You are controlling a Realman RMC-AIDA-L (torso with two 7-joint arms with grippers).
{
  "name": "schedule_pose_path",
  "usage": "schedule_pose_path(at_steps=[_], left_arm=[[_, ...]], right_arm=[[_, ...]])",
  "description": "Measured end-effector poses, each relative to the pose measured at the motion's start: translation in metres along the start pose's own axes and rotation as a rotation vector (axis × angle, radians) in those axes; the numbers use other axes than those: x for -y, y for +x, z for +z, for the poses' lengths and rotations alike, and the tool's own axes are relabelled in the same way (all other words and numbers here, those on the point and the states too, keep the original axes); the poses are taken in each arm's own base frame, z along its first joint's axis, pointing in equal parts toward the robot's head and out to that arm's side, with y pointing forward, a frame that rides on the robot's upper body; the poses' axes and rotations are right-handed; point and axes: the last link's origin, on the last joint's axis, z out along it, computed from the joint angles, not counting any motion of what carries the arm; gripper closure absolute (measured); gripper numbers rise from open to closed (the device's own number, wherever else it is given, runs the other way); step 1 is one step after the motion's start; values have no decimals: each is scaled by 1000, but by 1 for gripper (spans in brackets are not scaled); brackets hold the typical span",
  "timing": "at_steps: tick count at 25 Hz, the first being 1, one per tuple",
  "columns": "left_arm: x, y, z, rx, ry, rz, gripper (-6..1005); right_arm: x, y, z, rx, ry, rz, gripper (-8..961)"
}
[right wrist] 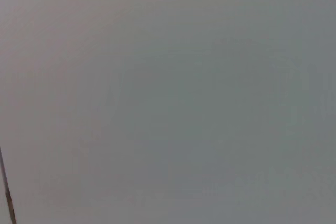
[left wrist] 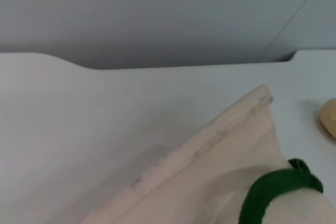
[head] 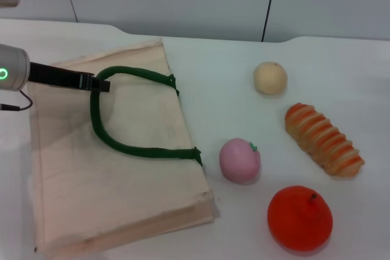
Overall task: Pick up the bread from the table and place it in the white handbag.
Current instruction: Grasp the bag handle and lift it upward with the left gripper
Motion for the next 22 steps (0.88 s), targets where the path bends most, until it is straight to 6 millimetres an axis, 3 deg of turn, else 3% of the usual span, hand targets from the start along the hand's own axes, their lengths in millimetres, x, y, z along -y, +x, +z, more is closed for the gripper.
schedule_pose_path(at_steps=[7, 14, 19, 22], left_arm=[[-2, 11, -9, -132, -54, -4, 868], [-17, 30, -49, -442, -281, 83, 867], [-27, 36, -72, -529, -389, 140, 867], [-29, 39, -76, -547, -411, 149, 867]], right_arm=[[0, 1, -1, -2, 2, 4, 70], [1, 1, -2, -5, 0, 98, 70], [6, 1, -3, -27, -17, 154, 69], [3, 1, -2, -46, -53, 148, 69]])
